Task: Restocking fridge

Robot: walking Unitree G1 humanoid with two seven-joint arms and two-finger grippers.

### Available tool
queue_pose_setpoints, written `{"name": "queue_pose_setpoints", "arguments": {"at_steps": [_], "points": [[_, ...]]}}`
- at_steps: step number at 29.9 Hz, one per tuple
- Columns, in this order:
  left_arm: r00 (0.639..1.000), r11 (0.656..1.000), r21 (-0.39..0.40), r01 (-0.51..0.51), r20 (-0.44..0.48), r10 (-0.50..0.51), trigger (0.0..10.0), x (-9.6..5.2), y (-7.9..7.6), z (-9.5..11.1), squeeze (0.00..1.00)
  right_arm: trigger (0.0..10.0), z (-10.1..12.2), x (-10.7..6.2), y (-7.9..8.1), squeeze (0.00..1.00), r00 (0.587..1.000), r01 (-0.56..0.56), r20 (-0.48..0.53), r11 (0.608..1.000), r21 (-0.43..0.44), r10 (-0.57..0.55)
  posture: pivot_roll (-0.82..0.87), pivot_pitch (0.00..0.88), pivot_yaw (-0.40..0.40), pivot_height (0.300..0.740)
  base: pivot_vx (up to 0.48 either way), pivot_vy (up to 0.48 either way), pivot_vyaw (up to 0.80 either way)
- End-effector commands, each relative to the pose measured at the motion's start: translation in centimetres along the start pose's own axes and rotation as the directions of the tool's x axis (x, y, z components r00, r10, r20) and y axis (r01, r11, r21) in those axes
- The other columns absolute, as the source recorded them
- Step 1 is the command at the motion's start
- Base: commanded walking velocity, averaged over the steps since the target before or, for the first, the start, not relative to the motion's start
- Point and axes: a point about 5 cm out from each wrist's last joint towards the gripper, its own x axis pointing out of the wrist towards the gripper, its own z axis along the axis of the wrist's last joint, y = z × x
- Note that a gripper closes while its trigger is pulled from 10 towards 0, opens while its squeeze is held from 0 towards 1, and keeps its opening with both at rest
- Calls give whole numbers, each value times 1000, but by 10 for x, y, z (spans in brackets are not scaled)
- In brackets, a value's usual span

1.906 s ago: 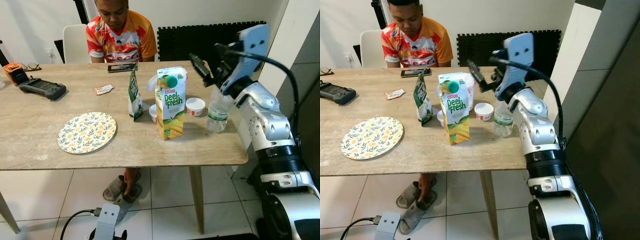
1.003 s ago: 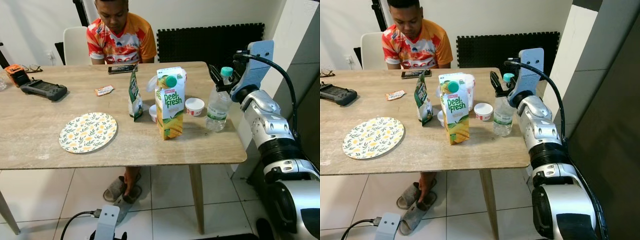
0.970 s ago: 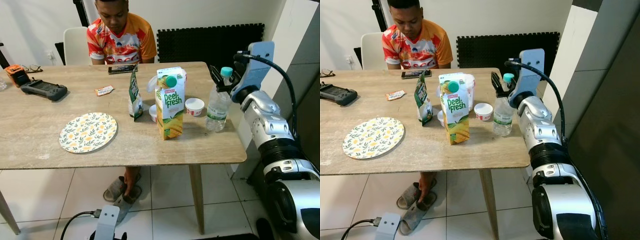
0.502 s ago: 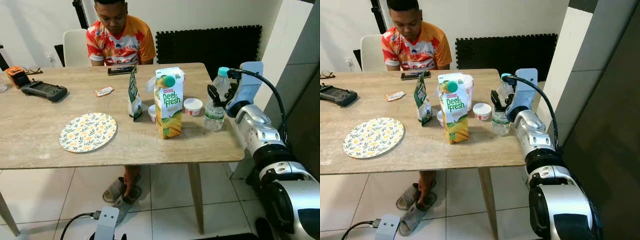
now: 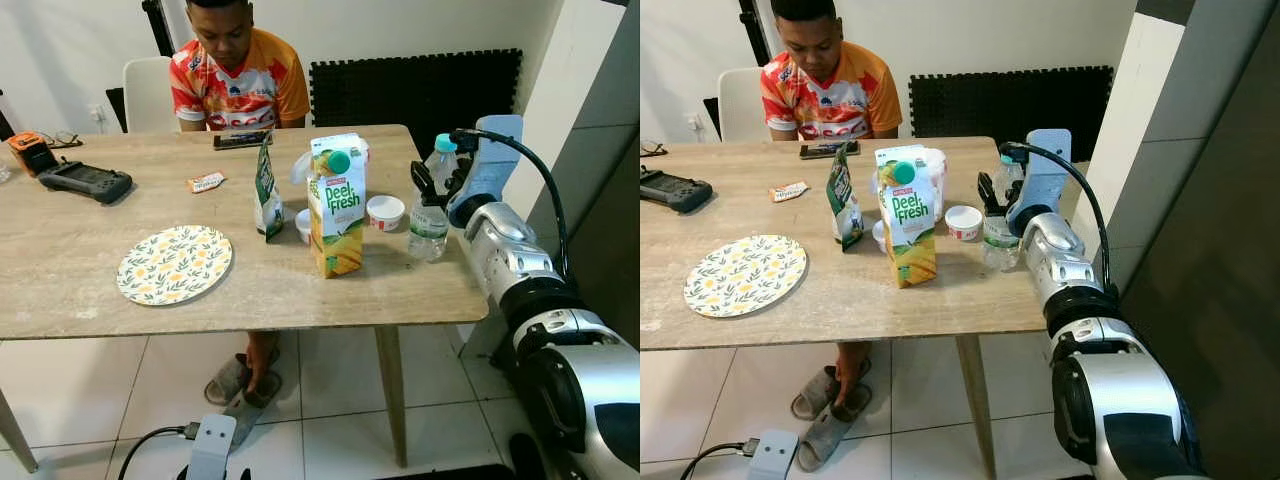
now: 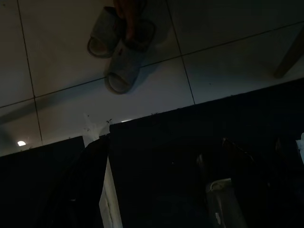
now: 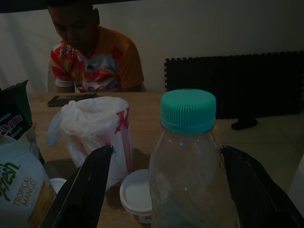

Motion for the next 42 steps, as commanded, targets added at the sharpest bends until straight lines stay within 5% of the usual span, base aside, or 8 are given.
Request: {"name": "queue_pose_setpoints", "arguments": {"at_steps": [1, 17, 42], "points": [[1000, 1000, 3, -15, -26, 15, 10000, -4, 8, -10, 0, 10000, 0, 1, 2, 0, 1000, 4, 1, 1000, 6, -4, 52, 207, 21, 740, 0, 0, 0], [1000, 1000, 21, -7, -11, 8, 10000, -10, 13, -14, 0, 10000, 3, 1, -8, 0, 995, 102, 8, 995, 1, -102, 83, 262, 25, 740, 0, 0, 0], [1000, 1000, 18, -12, -9, 13, 10000, -16, 15, -17, 0, 10000, 12, 7, 9, 0, 996, 85, 26, 996, 4, -86, 92, 286, 1, 740, 0, 0, 0]]}}
